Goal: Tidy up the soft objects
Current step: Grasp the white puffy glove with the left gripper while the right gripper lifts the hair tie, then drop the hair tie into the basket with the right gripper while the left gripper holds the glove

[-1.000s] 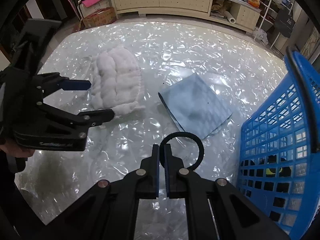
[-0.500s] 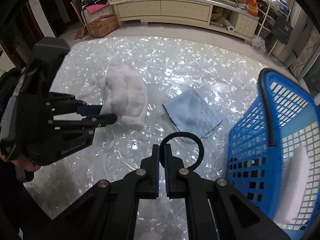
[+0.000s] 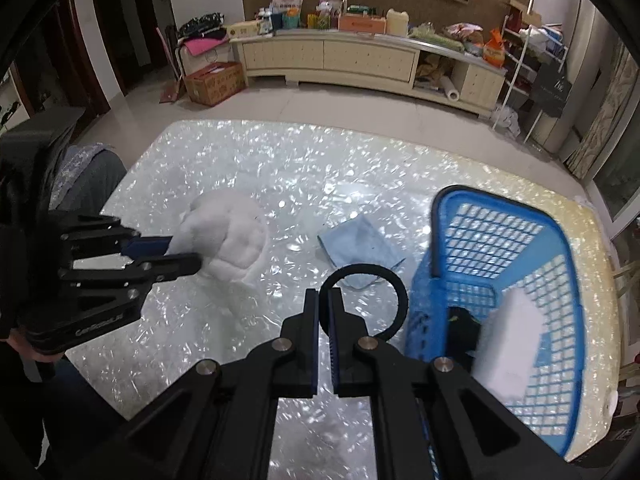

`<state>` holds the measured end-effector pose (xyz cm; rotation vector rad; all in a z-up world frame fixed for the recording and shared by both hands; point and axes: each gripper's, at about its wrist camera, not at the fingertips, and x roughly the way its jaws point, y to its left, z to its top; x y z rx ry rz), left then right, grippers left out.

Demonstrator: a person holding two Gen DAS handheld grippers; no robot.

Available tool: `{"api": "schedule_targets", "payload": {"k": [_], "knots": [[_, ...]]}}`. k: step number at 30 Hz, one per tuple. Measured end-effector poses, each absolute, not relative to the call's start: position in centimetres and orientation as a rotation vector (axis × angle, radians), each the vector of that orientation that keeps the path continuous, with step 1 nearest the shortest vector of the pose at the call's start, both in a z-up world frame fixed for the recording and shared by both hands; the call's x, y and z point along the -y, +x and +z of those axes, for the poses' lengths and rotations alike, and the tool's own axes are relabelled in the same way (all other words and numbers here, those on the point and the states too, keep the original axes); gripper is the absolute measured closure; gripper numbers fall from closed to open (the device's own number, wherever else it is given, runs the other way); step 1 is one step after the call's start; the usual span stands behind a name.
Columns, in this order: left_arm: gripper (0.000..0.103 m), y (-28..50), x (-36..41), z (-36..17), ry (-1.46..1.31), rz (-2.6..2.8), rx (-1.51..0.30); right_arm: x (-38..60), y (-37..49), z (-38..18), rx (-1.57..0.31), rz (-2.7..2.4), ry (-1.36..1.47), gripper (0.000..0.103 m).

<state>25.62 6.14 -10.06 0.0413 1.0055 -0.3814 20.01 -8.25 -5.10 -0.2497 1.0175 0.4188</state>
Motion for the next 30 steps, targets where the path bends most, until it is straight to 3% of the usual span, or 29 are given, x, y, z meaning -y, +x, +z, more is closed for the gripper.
{"api": "schedule_targets", "payload": {"k": [14, 30], "knots": [[0.089, 22.4, -3.4, -7.8, 0.02, -0.385, -0.978, 15.1, 19.3, -4.0, -1.003, 0.315, -0.261, 0.099], [0.089, 22.8, -1.6, -10.0, 0.039, -0.38, -1.025, 19.8, 22.9, -10.0, -1.169, 0.23, -0.176, 0.099]]}}
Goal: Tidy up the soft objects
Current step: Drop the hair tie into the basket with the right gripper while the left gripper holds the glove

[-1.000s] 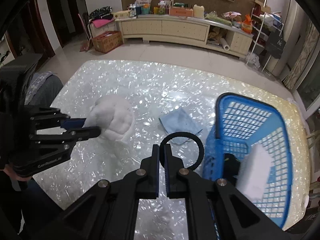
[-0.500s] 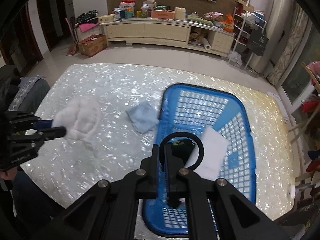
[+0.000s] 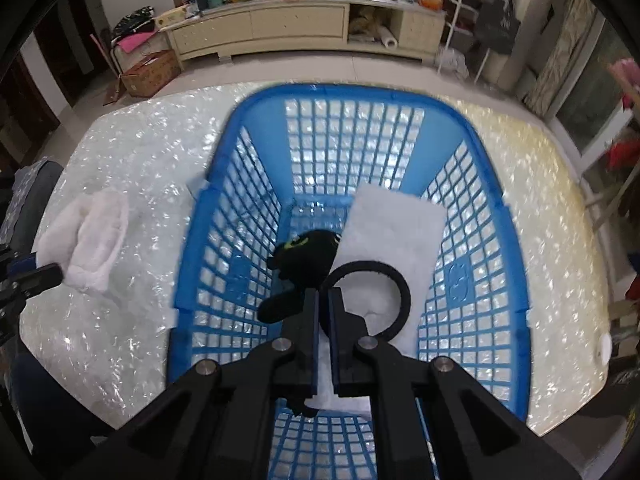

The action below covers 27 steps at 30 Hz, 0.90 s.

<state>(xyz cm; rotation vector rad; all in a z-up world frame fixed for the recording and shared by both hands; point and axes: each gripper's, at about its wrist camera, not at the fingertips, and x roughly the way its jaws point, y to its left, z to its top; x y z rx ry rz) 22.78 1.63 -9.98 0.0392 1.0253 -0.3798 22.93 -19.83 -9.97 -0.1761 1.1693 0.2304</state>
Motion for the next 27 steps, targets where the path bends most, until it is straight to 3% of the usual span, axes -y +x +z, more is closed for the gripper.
{"api": "schedule_targets", "payload": {"k": [11, 20, 27], "knots": [[0.089, 22.4, -1.8, -10.3, 0.026, -0.37, -1.031, 19.5, 23.2, -11.8, -1.219, 0.274, -0.149, 0.099], [0.089, 21.6, -2.2, -9.3, 0.017, -0.372, -1.005, 20.5, 21.9, -7.3, -1.132, 0.256, -0.143, 0.099], [0.089, 21.1, -2.0, -8.5, 0.018, -0.376, -0.985, 21.4, 22.0, -7.7, -1.165, 0.231, -0.144, 0.099]]}}
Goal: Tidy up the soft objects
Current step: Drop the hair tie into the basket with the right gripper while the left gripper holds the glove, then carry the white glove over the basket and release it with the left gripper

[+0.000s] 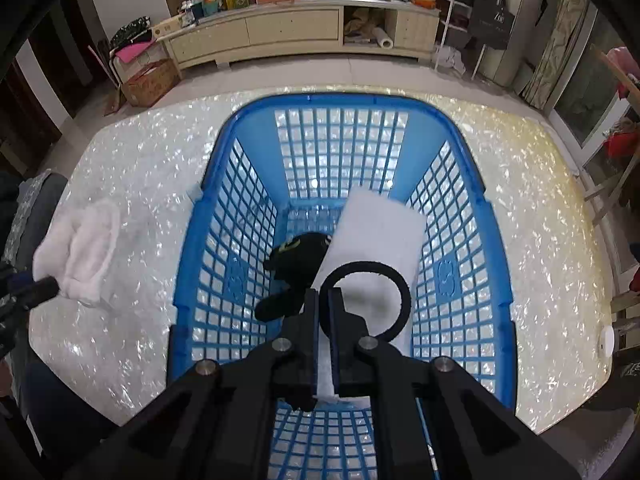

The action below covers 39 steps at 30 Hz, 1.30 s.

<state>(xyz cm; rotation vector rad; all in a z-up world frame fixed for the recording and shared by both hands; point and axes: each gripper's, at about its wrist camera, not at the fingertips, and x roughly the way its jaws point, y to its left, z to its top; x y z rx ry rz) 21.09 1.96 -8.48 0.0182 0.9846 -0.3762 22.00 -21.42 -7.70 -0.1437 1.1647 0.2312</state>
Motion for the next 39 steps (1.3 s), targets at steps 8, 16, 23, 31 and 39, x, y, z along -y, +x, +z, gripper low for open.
{"api": "schedule_targets", "payload": {"k": [8, 16, 23, 31, 39], "knots": [[0.089, 20.4, -1.4, -7.4, 0.034, -0.37, -0.975, 21.5, 21.6, -7.4, -1.161, 0.237, -0.126, 0.053], [0.089, 19.0, 0.7, -5.3, 0.063, -0.379, -0.947, 22.8, 19.3, -5.4, -1.106, 0.245, -0.132, 0.028], [0.089, 18.2, 4.0, -2.7, 0.106, -0.407, -0.91, 24.3, 17.2, -4.3, -1.067, 0.254, -0.131, 0.008], [0.089, 18.2, 8.9, -0.1, 0.16, -0.444, -0.875, 27.4, 15.9, -3.7, -1.022, 0.249, -0.09, 0.0], [0.089, 19.3, 14.8, 0.7, 0.224, -0.499, -0.87, 29.5, 15.1, -3.3, -0.983, 0.258, -0.074, 0.0]]}}
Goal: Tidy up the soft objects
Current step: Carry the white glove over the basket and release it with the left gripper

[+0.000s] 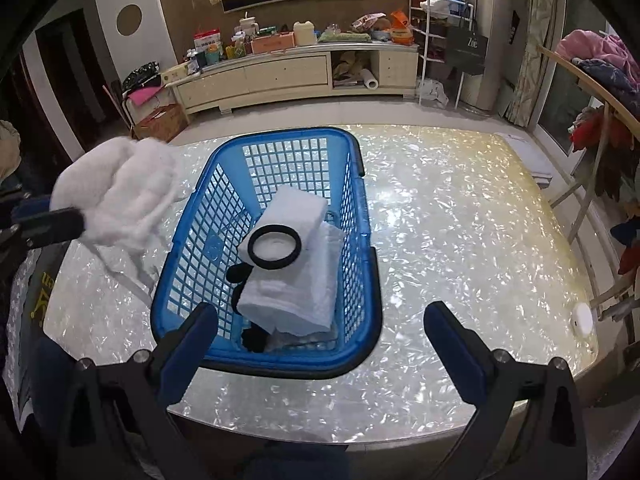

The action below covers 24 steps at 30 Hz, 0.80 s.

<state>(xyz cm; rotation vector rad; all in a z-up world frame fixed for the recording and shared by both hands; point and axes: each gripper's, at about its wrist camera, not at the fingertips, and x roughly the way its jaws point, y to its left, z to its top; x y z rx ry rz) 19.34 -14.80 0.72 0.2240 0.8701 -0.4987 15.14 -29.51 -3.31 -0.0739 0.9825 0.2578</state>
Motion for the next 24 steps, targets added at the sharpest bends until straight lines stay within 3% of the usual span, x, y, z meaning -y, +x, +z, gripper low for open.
{"api": "schedule_targets", "payload": {"k": [10, 24], "knots": [[0.089, 22.5, 21.0, -0.9, 0.299, -0.562, -0.887, 31.7, 15.6, -4.0, -0.964, 0.246, -0.026, 0.0], [0.089, 26.2, 23.4, -7.7, 0.295, -0.579, -1.008, 32.2, 17.1, -5.9, -0.992, 0.252, 0.018, 0.0]]}}
